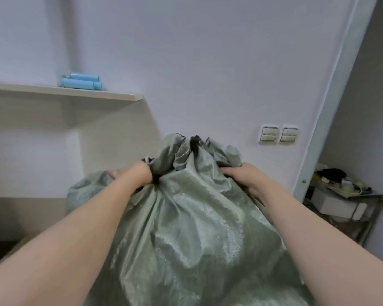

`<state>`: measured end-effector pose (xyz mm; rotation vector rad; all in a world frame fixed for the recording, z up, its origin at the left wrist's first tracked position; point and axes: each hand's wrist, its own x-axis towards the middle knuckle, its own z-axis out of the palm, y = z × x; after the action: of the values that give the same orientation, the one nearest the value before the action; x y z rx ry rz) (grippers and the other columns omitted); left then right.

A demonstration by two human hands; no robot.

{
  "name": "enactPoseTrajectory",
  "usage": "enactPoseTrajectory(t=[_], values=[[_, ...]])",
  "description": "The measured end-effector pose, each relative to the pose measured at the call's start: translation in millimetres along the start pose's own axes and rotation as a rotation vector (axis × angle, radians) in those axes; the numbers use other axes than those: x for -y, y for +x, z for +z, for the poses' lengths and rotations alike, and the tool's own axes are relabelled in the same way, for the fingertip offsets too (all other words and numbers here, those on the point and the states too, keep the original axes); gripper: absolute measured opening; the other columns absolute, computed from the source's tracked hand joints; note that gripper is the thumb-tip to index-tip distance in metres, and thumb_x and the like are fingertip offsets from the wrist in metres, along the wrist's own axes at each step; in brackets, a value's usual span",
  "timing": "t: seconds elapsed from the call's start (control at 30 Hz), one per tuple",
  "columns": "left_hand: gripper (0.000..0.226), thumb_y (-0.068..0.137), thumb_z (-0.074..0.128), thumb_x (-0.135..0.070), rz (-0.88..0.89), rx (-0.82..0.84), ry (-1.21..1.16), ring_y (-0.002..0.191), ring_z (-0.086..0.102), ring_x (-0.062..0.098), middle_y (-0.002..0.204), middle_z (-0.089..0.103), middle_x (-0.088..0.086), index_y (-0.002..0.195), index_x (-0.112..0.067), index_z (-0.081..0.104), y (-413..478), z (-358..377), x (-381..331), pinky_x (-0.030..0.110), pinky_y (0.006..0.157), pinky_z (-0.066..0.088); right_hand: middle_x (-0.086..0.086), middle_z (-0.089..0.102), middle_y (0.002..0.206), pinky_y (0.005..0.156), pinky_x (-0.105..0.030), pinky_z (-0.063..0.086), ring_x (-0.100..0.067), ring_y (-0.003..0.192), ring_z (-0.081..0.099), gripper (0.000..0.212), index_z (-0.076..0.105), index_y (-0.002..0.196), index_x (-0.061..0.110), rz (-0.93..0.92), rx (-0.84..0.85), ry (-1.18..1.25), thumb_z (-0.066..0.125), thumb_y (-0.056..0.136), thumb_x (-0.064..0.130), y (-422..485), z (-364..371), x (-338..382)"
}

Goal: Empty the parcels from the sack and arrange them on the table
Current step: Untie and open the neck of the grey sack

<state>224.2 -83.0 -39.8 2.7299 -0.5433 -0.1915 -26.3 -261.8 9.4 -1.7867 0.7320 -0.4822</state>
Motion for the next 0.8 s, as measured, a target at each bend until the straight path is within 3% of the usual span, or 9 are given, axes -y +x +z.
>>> enactPoseTrajectory(t=[0.1, 0.17, 0.27, 0.37, 0.43, 0.5, 0.57, 0.67, 0.8], values=[[0.048, 0.085, 0.051, -0.024, -0.110, -0.163, -0.463, 0.122, 0.053, 0.038, 0.133, 0.056, 0.018, 0.129, -0.005, 0.055, -44.8, -22.0, -18.2, 0.038, 0.096, 0.044, -0.018, 0.068, 0.080, 0.058, -0.038, 0.058, -0.026, 0.064, 0.066, 0.018, 0.063, 0.096, -0.001, 0.063, -0.135, 0.303, 0.072, 0.081, 0.004, 4.9, -6.4, 6.3], [0.041, 0.099, 0.045, -0.013, -0.084, -0.154, -0.813, 0.128, 0.049, 0.033, 0.140, 0.050, 0.018, 0.138, 0.001, 0.046, -72.4, -34.2, -43.9, 0.026, 0.084, 0.039, -0.022, 0.069, 0.087, 0.067, -0.048, 0.059, -0.030, 0.071, 0.069, 0.029, 0.063, 0.106, -0.006, 0.033, -0.221, 0.435, 0.069, 0.078, -0.001, 5.8, -7.9, 12.9], [0.036, 0.100, 0.044, -0.013, 0.005, -0.257, -1.261, 0.119, 0.055, 0.032, 0.130, 0.058, 0.017, 0.135, -0.004, 0.052, -94.8, -47.7, -73.4, 0.034, 0.096, 0.044, -0.021, 0.071, 0.088, 0.075, -0.051, 0.058, -0.031, 0.077, 0.069, 0.029, 0.065, 0.106, -0.005, -0.081, -0.294, 0.531, 0.066, 0.077, -0.004, 0.5, -2.6, 27.4], [0.025, 0.093, 0.055, -0.013, 0.203, -0.425, -1.516, 0.105, 0.063, 0.028, 0.107, 0.067, 0.010, 0.117, -0.009, 0.060, -119.3, -69.4, -96.2, 0.040, 0.095, 0.050, -0.015, 0.071, 0.083, 0.075, -0.047, 0.058, -0.029, 0.075, 0.068, 0.022, 0.068, 0.101, -0.001, -0.276, -0.331, 0.578, 0.064, 0.079, -0.004, -4.9, 5.0, 49.1], [0.018, 0.090, 0.060, -0.012, 0.362, -0.511, -1.604, 0.097, 0.066, 0.019, 0.102, 0.070, 0.005, 0.108, -0.008, 0.063, -126.0, -88.1, -108.2, 0.033, 0.090, 0.055, -0.017, 0.072, 0.090, 0.080, -0.053, 0.058, -0.032, 0.085, 0.070, 0.019, 0.070, 0.099, 0.002, -0.387, -0.309, 0.603, 0.065, 0.081, -0.001, -6.4, 8.0, 63.5], [0.005, 0.092, 0.062, -0.013, 0.467, -0.517, -1.593, 0.078, 0.065, 0.002, 0.091, 0.069, -0.004, 0.097, -0.013, 0.063, -130.9, -104.9, -117.4, 0.014, 0.071, 0.055, -0.017, 0.073, 0.099, 0.084, -0.052, 0.057, -0.032, 0.094, 0.069, 0.023, 0.069, 0.106, 0.001, -0.480, -0.269, 0.657, 0.068, 0.083, 0.004, -6.8, 8.6, 77.4], [0.004, 0.094, 0.062, -0.017, 0.532, -0.470, -1.558, 0.068, 0.060, -0.008, 0.080, 0.066, -0.013, 0.092, -0.019, 0.062, -126.0, -109.0, -124.9, 0.007, 0.058, 0.049, -0.016, 0.072, 0.103, 0.086, -0.048, 0.057, -0.030, 0.097, 0.069, 0.028, 0.067, 0.111, 0.001, -0.562, -0.257, 0.707, 0.070, 0.085, 0.007, -6.0, 8.3, 88.0], [0.021, 0.091, 0.067, -0.030, 0.479, -0.317, -1.460, 0.089, 0.065, 0.003, 0.090, 0.067, -0.014, 0.108, -0.018, 0.065, -106.1, -86.3, -119.9, 0.015, 0.075, 0.051, -0.012, 0.073, 0.103, 0.087, -0.048, 0.057, -0.028, 0.099, 0.069, 0.029, 0.066, 0.112, 0.006, -0.541, -0.244, 0.626, 0.069, 0.085, 0.014, 4.3, 15.4, 81.9], [0.060, 0.085, 0.072, -0.038, 0.307, -0.217, -1.271, 0.117, 0.059, 0.019, 0.127, 0.063, 0.001, 0.136, -0.014, 0.052, -73.5, -29.9, -87.8, 0.030, 0.097, 0.046, -0.005, 0.073, 0.094, 0.085, -0.045, 0.058, -0.024, 0.092, 0.069, 0.018, 0.066, 0.106, 0.016, -0.355, -0.151, 0.264, 0.062, 0.089, 0.019, 21.6, 33.9, 29.2]])
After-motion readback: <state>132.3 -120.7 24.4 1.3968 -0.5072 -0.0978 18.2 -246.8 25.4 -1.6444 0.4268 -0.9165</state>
